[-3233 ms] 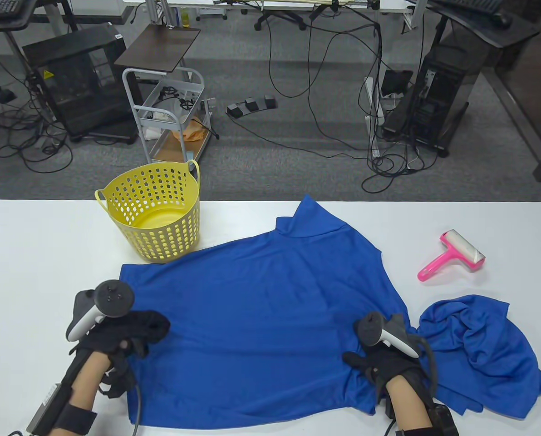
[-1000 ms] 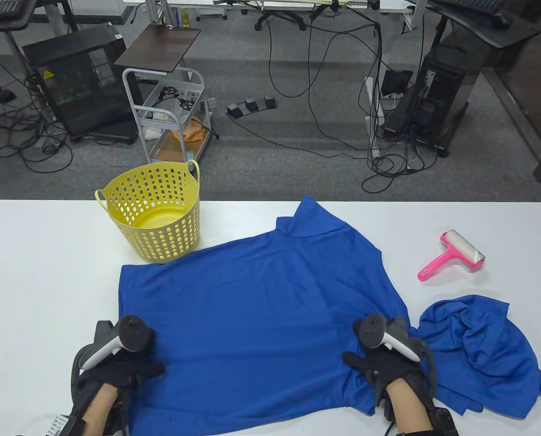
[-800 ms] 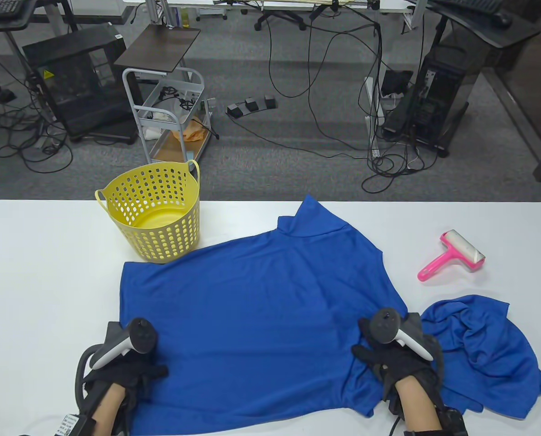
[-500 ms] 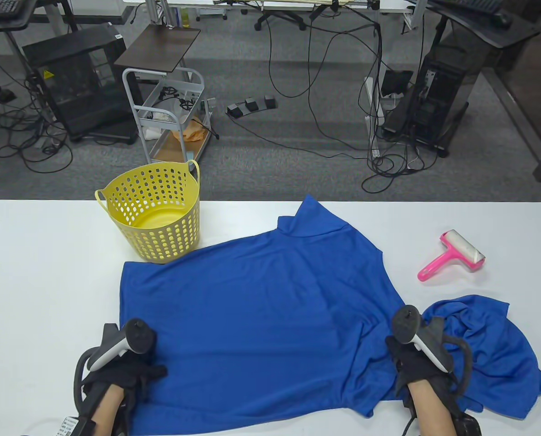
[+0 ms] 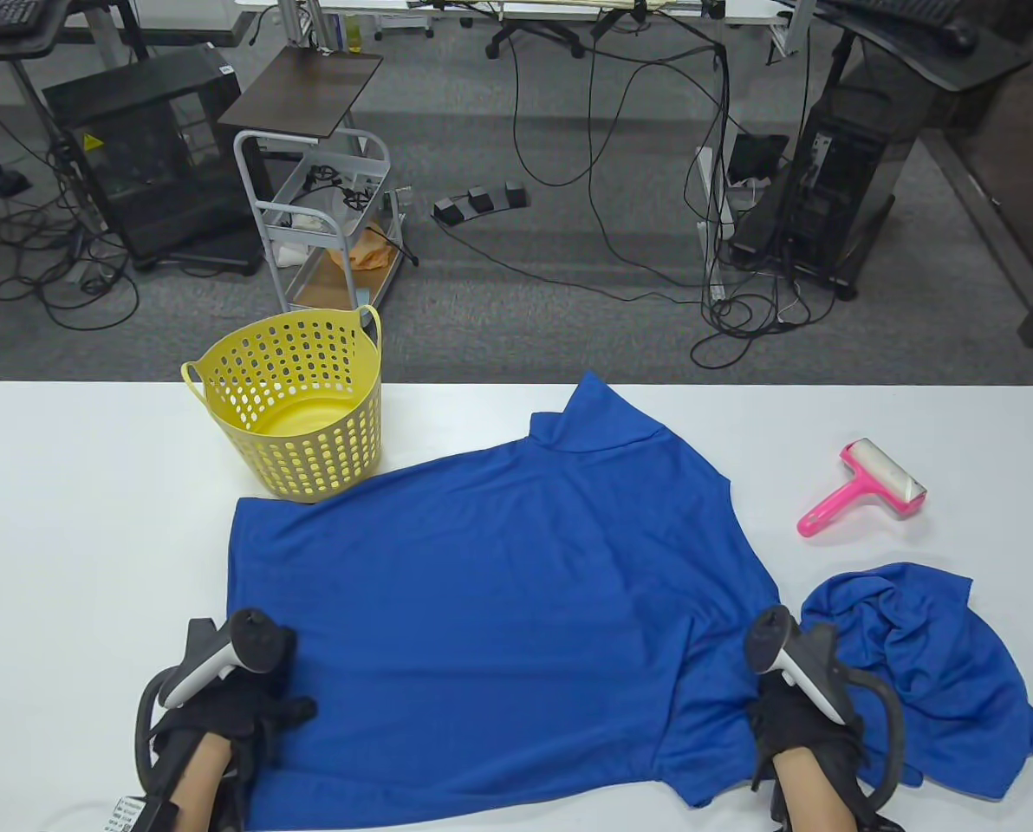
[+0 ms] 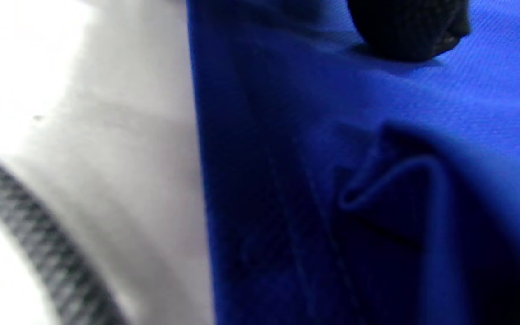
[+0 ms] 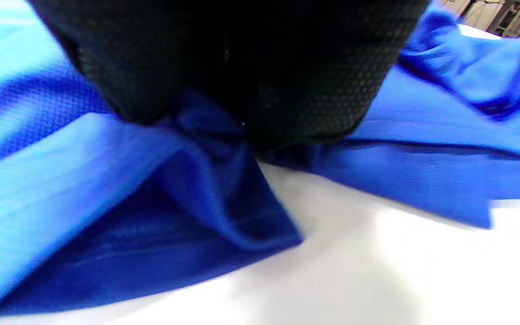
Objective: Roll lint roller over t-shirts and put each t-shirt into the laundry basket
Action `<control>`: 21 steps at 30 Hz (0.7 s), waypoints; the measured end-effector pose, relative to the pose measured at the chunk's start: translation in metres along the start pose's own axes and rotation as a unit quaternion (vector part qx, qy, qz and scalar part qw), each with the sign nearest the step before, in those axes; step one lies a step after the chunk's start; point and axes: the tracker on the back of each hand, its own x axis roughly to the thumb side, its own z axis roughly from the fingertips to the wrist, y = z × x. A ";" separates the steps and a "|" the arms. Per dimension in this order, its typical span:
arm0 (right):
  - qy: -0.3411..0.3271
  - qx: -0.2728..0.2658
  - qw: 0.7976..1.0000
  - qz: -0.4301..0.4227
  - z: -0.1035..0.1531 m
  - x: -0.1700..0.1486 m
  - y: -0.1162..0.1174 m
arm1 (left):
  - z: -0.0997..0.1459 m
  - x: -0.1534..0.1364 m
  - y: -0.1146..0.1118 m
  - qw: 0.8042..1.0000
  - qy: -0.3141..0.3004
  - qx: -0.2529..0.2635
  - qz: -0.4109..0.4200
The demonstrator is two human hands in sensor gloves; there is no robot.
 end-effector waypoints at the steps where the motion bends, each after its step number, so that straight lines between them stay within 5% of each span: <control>1: 0.001 0.007 1.000 0.000 0.003 -0.005 -0.001 | 0.000 -0.001 0.000 1.000 0.001 -0.001 0.002; 4: -0.001 0.071 0.997 0.015 0.008 -0.018 0.004 | -0.001 -0.001 0.000 1.000 0.007 -0.003 0.003; 8: -0.010 0.078 0.996 0.033 0.011 -0.018 0.009 | 0.000 -0.001 0.001 1.000 0.012 -0.004 0.001; 16: -0.028 -0.106 0.992 -0.057 0.011 0.014 -0.054 | 0.000 -0.001 0.000 1.000 0.009 -0.002 0.004; 21: -0.092 -0.088 0.992 -0.020 -0.040 0.073 -0.052 | 0.000 -0.002 -0.001 1.000 0.003 -0.003 0.009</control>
